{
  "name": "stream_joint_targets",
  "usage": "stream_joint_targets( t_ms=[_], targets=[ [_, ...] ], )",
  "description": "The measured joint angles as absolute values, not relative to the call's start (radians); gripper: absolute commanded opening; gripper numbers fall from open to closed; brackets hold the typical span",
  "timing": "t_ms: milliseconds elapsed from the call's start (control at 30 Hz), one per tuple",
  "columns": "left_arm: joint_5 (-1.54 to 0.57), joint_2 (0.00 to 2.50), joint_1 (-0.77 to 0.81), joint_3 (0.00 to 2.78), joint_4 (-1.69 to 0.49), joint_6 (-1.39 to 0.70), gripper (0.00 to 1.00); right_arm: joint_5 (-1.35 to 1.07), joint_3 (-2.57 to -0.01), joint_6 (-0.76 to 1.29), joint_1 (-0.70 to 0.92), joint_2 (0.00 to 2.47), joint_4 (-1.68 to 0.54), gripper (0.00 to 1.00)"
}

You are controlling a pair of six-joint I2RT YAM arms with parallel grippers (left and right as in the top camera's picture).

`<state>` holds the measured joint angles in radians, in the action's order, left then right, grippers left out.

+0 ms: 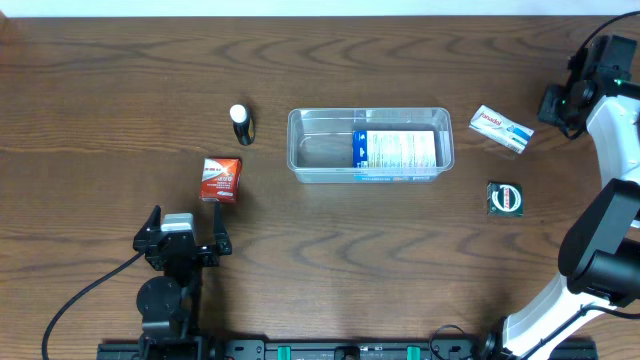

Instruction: Pack container

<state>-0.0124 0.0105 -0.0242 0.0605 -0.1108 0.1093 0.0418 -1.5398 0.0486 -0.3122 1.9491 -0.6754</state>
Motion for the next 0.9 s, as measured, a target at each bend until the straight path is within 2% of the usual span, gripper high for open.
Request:
stream_joint_targets(
  t_ms=[367, 900],
  targets=[
    [-0.012, 0.01, -0.024, 0.06, -0.111, 0.109, 0.98, 0.041, -1.535, 0.068, -0.313, 2.085, -0.605, 0.01],
    [-0.012, 0.01, -0.024, 0.06, -0.111, 0.109, 0.98, 0.022, -1.531, 0.073, -0.316, 2.114, -0.576, 0.01]
  ],
)
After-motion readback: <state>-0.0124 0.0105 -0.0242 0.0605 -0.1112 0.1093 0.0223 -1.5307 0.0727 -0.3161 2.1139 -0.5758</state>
